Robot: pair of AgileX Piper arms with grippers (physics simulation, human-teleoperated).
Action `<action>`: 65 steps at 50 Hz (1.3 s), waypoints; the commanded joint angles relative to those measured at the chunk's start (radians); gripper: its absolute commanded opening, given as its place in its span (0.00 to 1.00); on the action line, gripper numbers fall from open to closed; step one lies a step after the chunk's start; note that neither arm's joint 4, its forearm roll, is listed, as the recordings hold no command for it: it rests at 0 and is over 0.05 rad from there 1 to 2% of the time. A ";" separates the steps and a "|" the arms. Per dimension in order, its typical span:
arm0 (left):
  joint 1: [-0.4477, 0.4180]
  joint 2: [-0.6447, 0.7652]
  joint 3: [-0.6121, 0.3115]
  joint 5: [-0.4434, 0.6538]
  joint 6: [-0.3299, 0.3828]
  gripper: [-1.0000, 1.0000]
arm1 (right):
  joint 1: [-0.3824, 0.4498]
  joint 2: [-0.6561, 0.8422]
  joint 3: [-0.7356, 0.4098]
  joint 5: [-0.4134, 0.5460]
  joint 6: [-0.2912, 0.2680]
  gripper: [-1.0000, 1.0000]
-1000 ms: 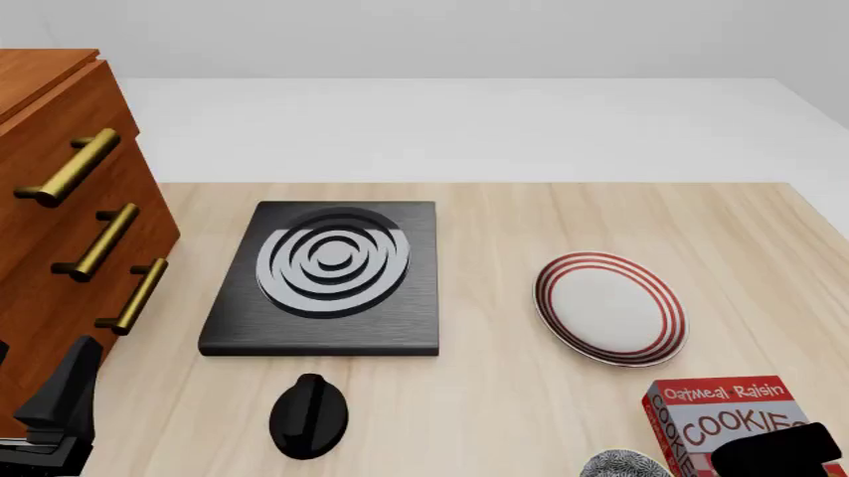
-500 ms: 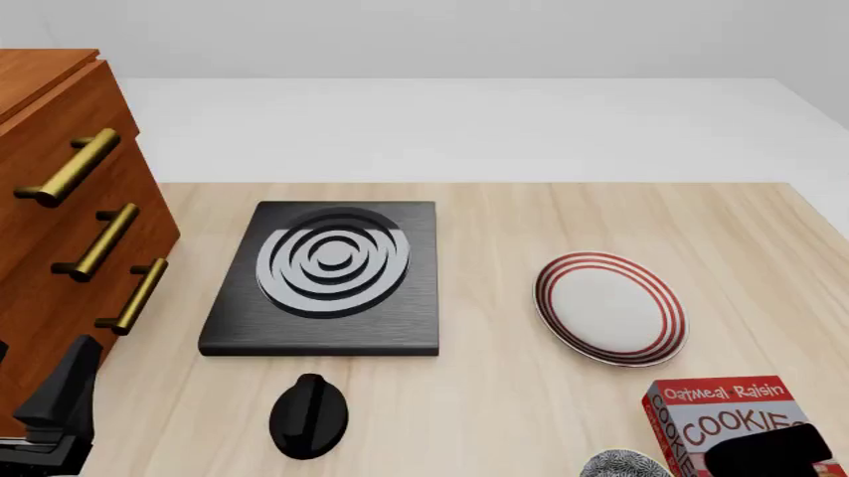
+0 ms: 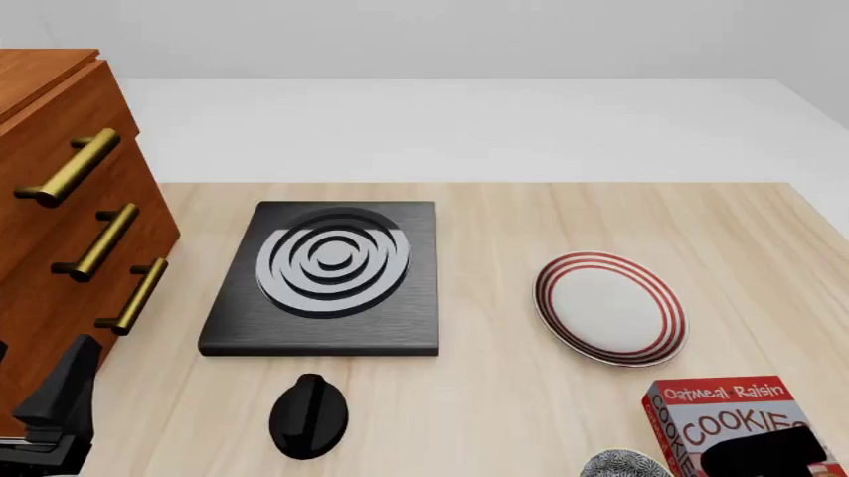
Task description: Pick the akita bowl on the ramekin and place it on the plate.
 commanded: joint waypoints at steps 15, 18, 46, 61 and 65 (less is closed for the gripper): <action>-0.001 0.000 0.000 0.001 0.000 1.00 | 0.014 0.011 -0.004 -0.009 0.015 0.00; -0.001 0.000 0.003 -0.001 0.000 1.00 | 0.017 0.011 -0.008 -0.009 0.016 0.00; 0.000 -0.001 0.002 -0.002 -0.002 1.00 | -0.059 0.010 -0.155 0.010 -0.087 0.00; 0.001 0.000 -0.002 0.002 -0.001 1.00 | -0.120 0.077 -0.400 -0.016 -0.202 0.00; 0.001 -0.001 -0.001 0.002 0.000 1.00 | -0.138 0.095 -0.451 -0.019 -0.208 0.00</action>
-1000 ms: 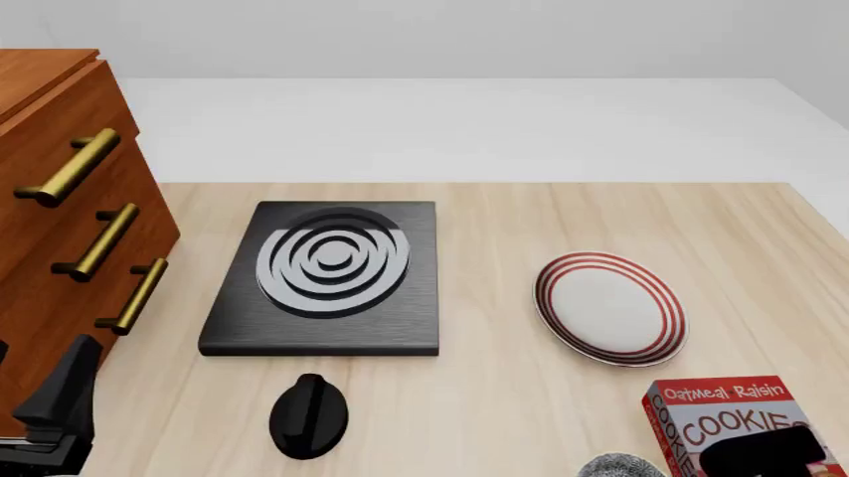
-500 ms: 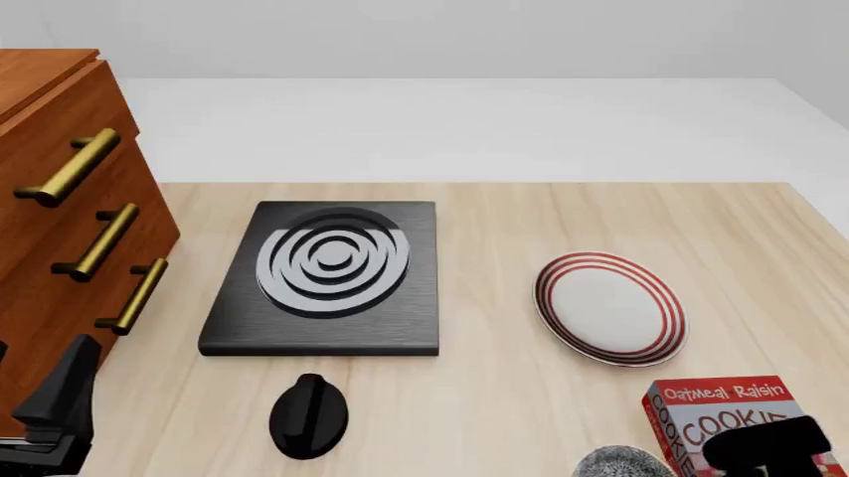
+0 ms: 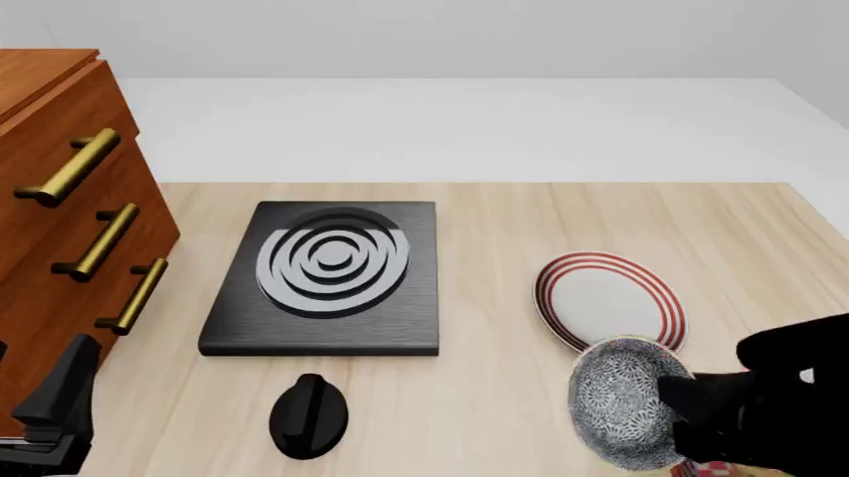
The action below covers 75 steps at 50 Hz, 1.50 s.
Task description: Pick the akita bowl on the ramekin and place it on the plate.
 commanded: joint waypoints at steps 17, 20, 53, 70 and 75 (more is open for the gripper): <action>0.002 0.001 0.004 -0.002 0.002 1.00 | -0.110 0.243 -0.199 -0.307 -0.016 0.00; 0.003 0.002 0.002 -0.001 0.001 1.00 | -0.120 0.317 -0.226 -0.337 0.006 0.00; 0.004 0.003 0.004 -0.004 -0.010 1.00 | -0.387 0.918 -0.358 -0.611 0.200 0.00; 0.004 0.001 0.003 -0.002 -0.006 1.00 | -0.417 1.045 -0.288 -0.737 0.266 0.00; 0.004 0.002 0.002 -0.002 -0.007 1.00 | -0.418 1.067 -0.278 -0.761 0.272 0.00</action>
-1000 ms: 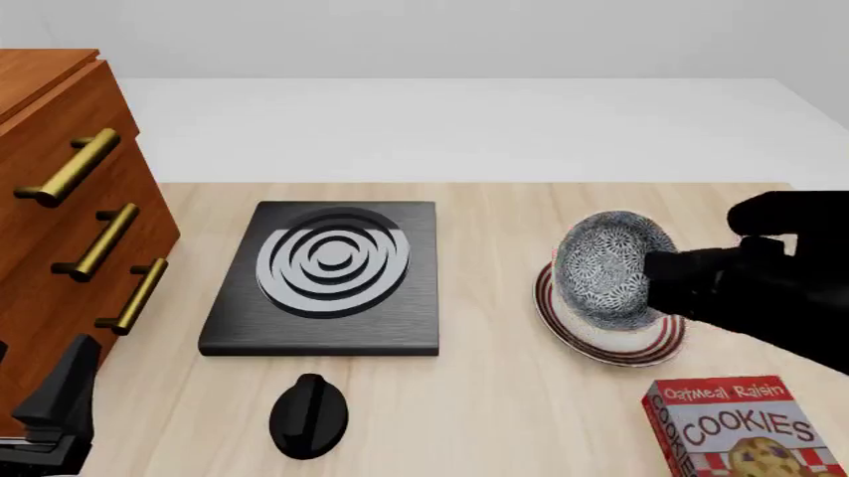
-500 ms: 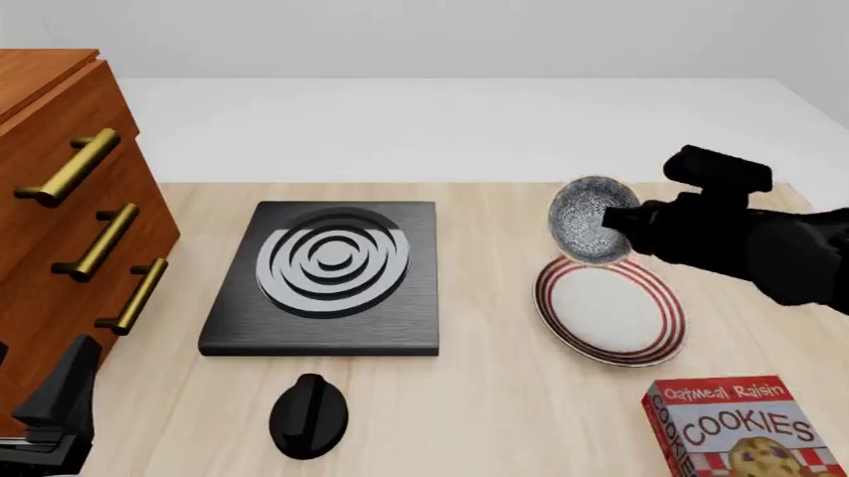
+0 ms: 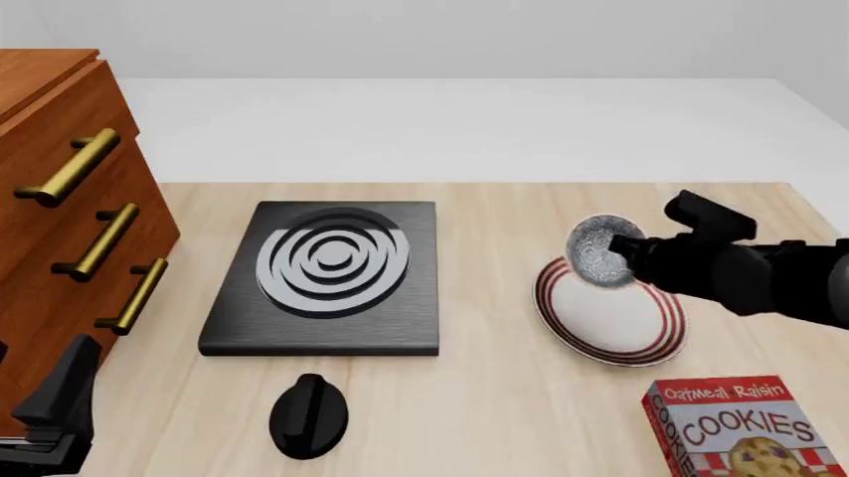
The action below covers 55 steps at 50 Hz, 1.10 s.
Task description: Pick the akita bowl on the ramekin and place it on the plate.
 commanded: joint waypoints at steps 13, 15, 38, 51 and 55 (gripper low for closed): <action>0.001 0.000 0.002 -0.004 -0.003 1.00 | -0.024 0.114 0.048 -0.108 0.043 0.00; 0.001 0.000 0.001 -0.003 -0.003 1.00 | -0.027 0.118 0.050 -0.110 0.044 0.00; -0.001 -0.001 -0.003 0.000 0.000 1.00 | -0.037 0.157 0.072 -0.151 0.054 0.00; -0.001 0.000 -0.004 0.002 0.001 1.00 | -0.037 0.170 0.075 -0.162 0.060 0.00; -0.001 -0.001 -0.001 -0.002 0.001 1.00 | -0.036 0.173 0.076 -0.165 0.064 0.00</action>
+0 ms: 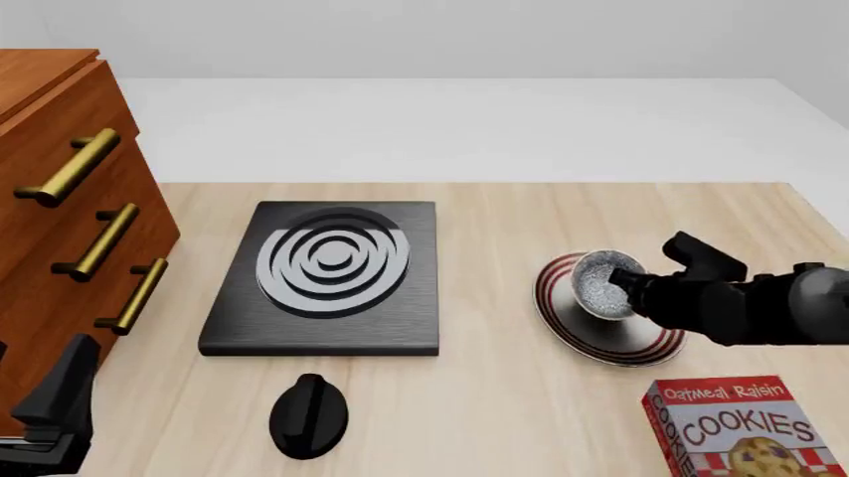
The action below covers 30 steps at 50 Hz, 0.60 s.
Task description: Pick the akita bowl on the ramekin and place it on the plate.
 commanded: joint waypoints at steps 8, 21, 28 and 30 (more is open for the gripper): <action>0.000 -0.001 -0.002 0.003 0.001 1.00 | 0.006 0.013 0.007 -0.016 0.020 0.00; 0.000 0.000 0.000 0.001 0.001 1.00 | 0.039 -0.031 0.030 -0.019 0.063 1.00; -0.001 -0.001 0.007 -0.006 0.001 1.00 | 0.044 -0.064 0.042 -0.013 0.066 1.00; -0.001 0.000 0.003 -0.003 0.002 1.00 | 0.040 -0.079 0.042 -0.004 0.063 1.00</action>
